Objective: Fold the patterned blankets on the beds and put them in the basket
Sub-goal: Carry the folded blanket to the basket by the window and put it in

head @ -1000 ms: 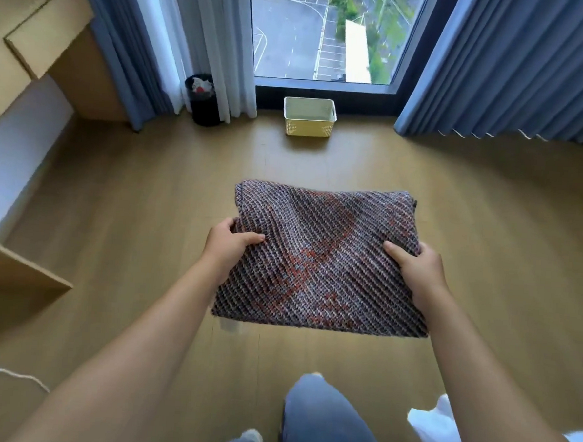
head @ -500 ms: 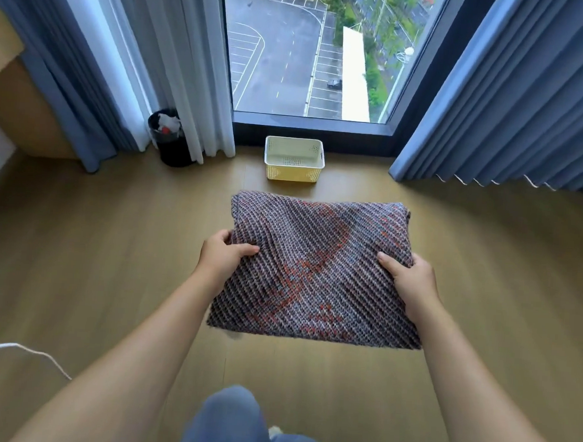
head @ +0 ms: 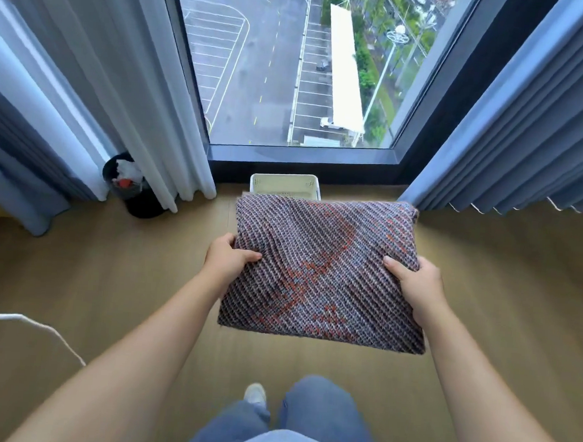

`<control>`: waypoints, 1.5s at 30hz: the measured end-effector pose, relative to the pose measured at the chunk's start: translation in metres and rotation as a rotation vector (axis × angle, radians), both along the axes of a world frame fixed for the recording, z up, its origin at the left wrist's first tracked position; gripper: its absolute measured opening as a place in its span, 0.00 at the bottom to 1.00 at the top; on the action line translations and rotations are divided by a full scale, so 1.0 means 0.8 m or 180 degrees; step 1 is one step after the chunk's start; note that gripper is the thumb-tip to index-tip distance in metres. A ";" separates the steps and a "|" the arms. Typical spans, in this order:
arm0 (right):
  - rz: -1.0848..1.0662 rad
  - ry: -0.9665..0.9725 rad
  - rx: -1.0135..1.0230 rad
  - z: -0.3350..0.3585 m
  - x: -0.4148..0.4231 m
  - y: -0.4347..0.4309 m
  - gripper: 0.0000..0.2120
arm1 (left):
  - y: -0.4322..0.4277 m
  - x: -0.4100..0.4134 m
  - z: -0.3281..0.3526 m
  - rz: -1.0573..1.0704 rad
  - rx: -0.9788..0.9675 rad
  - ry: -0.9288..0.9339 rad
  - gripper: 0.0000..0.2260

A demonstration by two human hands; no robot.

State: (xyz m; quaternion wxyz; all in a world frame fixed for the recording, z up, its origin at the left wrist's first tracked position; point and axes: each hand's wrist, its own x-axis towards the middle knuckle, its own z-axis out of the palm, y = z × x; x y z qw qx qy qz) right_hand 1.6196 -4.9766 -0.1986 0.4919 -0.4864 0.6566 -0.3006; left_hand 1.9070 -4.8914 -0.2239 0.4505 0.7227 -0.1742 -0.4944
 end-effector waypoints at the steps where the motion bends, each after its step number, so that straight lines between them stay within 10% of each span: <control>1: -0.0004 0.0011 0.0009 -0.002 0.008 -0.030 0.10 | -0.031 0.010 -0.002 -0.0063 0.0034 -0.0043 0.14; 19: -0.0017 0.0458 0.0461 -0.085 0.171 -0.538 0.07 | -0.526 0.145 -0.113 -0.0800 0.0677 -0.1209 0.19; 36: 0.0312 0.1134 0.0901 -0.596 0.287 -0.774 0.11 | -0.738 0.274 -0.613 -0.1654 0.1274 -0.1633 0.14; 45: 0.1063 0.1396 0.1581 -0.746 0.342 -0.769 0.15 | -0.701 0.326 -0.732 -0.1810 0.1961 -0.1883 0.13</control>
